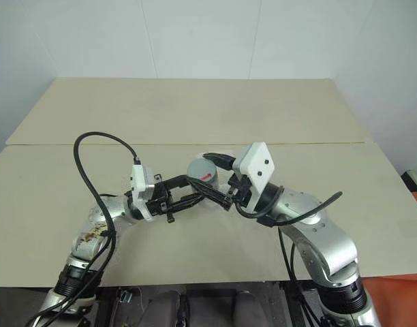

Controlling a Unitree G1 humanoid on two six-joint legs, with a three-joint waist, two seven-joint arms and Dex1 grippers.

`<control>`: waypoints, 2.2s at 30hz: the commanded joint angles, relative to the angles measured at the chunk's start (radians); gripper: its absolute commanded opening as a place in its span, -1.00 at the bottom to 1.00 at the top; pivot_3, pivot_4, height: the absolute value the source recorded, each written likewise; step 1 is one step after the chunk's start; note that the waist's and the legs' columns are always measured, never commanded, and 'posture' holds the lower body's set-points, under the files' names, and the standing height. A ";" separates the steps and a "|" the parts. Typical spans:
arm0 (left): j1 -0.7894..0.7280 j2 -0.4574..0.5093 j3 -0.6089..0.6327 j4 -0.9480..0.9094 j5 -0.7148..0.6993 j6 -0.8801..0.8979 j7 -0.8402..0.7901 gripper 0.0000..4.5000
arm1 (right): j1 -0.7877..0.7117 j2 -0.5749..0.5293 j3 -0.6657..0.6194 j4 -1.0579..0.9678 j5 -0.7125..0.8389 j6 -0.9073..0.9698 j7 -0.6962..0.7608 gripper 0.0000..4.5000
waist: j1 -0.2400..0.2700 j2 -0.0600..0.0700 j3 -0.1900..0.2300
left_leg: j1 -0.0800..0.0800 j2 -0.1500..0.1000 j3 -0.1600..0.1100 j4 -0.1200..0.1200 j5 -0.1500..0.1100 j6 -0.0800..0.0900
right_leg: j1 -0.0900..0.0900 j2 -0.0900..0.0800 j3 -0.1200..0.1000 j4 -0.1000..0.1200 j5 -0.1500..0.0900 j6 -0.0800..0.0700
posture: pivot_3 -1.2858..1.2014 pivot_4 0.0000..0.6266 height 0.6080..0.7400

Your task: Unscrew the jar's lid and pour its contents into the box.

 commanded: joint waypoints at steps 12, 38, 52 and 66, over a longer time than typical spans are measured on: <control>-0.005 0.060 0.010 -0.069 -0.118 0.073 -0.152 -0.18 | -0.019 -0.101 -0.077 0.099 0.120 -0.048 0.247 0.32 | 0.001 0.000 0.000 | 0.000 0.000 0.000 0.000 0.000 0.000 | 0.000 0.000 0.000 0.000 0.000 0.000 | 0.03 -0.52 1.00; -0.018 0.047 0.003 -0.048 -0.083 0.078 -0.133 -0.18 | 0.011 -0.115 -0.121 0.064 0.111 -0.077 0.235 0.98 | 0.003 0.000 0.000 | 0.000 0.000 0.000 0.000 0.000 0.000 | 0.000 0.000 0.000 0.000 0.000 0.000 | 0.03 -0.52 1.00; -0.036 0.033 -0.017 -0.040 -0.063 0.068 -0.121 -0.18 | -0.047 -0.063 -0.043 0.053 0.083 -0.035 0.150 0.98 | 0.002 0.000 0.000 | 0.000 0.000 0.000 0.000 0.000 0.000 | 0.000 0.000 0.000 0.000 0.000 0.000 | 0.03 -0.52 1.00; -0.024 0.037 -0.006 -0.040 -0.063 0.058 -0.129 -0.18 | -0.047 -0.075 -0.070 0.074 0.080 -0.028 0.156 0.98 | 0.002 0.000 0.000 | 0.000 0.000 0.000 0.000 0.000 0.000 | 0.000 0.000 0.000 0.000 0.000 0.000 | 0.03 -0.52 1.00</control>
